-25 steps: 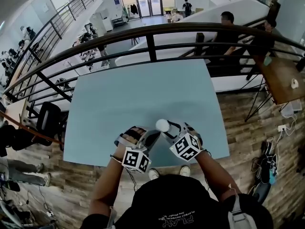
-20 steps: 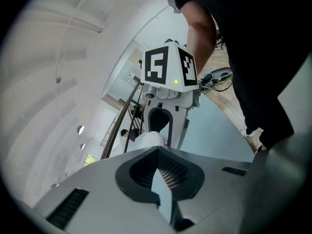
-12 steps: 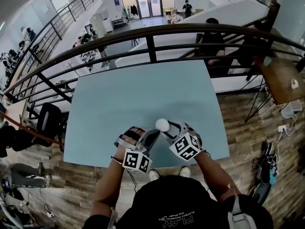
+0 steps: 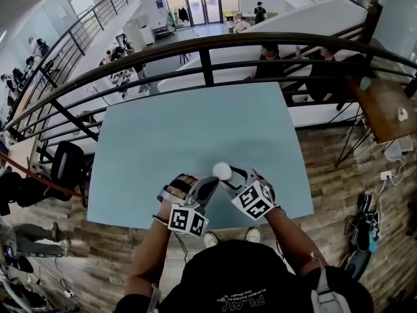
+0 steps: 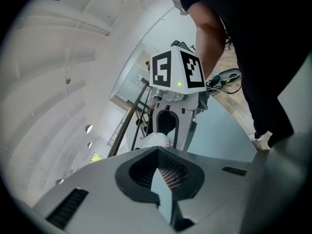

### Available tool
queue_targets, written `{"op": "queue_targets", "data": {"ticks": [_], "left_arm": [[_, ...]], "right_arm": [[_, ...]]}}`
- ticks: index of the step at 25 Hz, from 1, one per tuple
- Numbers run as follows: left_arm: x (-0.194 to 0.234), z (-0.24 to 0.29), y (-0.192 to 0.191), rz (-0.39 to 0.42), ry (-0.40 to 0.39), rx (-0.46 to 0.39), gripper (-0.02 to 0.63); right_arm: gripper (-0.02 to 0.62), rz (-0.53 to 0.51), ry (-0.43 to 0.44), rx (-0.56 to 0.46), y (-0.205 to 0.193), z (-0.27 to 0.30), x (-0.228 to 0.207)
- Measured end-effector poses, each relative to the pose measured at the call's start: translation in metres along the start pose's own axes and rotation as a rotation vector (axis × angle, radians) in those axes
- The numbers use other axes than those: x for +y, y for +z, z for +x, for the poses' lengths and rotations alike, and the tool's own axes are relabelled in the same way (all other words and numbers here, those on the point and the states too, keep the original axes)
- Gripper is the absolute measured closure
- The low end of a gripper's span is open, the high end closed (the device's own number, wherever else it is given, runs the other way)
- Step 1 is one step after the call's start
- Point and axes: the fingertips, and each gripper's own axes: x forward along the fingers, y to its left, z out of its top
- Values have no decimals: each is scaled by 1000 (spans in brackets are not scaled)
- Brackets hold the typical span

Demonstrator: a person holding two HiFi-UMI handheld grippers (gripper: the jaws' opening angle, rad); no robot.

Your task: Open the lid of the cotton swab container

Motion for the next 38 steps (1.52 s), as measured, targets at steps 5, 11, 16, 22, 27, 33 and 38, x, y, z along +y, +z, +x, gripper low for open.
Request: {"op": "queue_targets", "data": {"ticks": [5, 11, 16, 22, 27, 33, 38], "left_arm": [[9, -5, 1, -11, 41, -3, 598], [31, -9, -1, -35, 109, -12, 598], [45, -4, 1, -49, 149, -6, 598], [54, 0, -3, -55, 155, 3, 598], [51, 7, -7, -61, 141, 20, 598], [43, 18, -17, -64, 132, 42, 598], [42, 18, -36, -135, 154, 80, 598]], "right_arm": [[373, -12, 4, 14, 0, 0, 2], [373, -25, 15, 19, -1, 3, 10], [372, -30, 39, 16, -4, 3, 19], [371, -62, 76, 11, 1, 3, 37], [371, -100, 107, 3, 5, 1, 55], [371, -94, 121, 1, 1, -2, 60], [370, -49, 86, 5, -6, 2, 51]]}}
